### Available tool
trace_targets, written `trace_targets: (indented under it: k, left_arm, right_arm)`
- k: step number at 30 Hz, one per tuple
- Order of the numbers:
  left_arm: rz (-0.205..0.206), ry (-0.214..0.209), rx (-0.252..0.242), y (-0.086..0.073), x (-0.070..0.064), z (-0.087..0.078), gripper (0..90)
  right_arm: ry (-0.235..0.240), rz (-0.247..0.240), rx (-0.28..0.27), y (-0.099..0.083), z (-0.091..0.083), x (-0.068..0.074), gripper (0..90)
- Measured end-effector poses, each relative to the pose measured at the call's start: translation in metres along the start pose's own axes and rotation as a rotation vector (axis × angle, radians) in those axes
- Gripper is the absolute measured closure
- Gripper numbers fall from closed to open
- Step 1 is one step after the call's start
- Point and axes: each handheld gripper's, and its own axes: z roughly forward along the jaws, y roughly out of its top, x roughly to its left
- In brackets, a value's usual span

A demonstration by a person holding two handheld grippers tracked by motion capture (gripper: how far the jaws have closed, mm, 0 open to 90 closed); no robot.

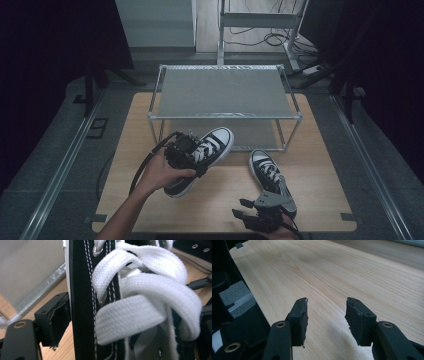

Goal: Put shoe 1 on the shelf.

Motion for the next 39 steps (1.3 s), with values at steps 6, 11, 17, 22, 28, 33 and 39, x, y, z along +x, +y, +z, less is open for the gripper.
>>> trace_targets:
  k: [6, 11, 17, 22, 28, 33, 39]
  left_arm:
    - [-0.004, 0.002, -0.014, 0.008, 0.0, -0.008, 16.1]
    - [0.0, 0.003, -0.021, 0.013, 0.001, -0.012, 16.1]
    - [-0.002, 0.005, -0.026, 0.019, 0.001, -0.016, 16.1]
    - [0.003, -0.005, -0.03, 0.023, 0.002, -0.018, 16.1]
    - [0.01, -0.001, -0.038, 0.028, 0.003, -0.023, 16.2]
    - [0.016, -0.006, -0.048, 0.034, 0.003, -0.029, 16.2]
    - [0.017, -0.003, -0.049, 0.04, 0.004, -0.032, 16.2]
  right_arm:
    - [-0.002, -0.001, 0.004, 0.0, 0.0, 0.0, 52.5]
    - [0.0, -0.002, 0.011, 0.0, 0.0, 0.0, 52.6]
    - [-0.002, 0.0, 0.013, 0.0, 0.001, -0.001, 53.2]
    - [-0.002, 0.002, 0.012, 0.0, 0.001, -0.001, 53.3]
    - [0.0, 0.003, 0.011, -0.001, 0.001, -0.001, 53.3]
    - [-0.001, 0.001, 0.01, -0.001, 0.001, -0.001, 53.3]
    - [-0.001, 0.001, 0.01, -0.001, 0.001, -0.001, 53.3]
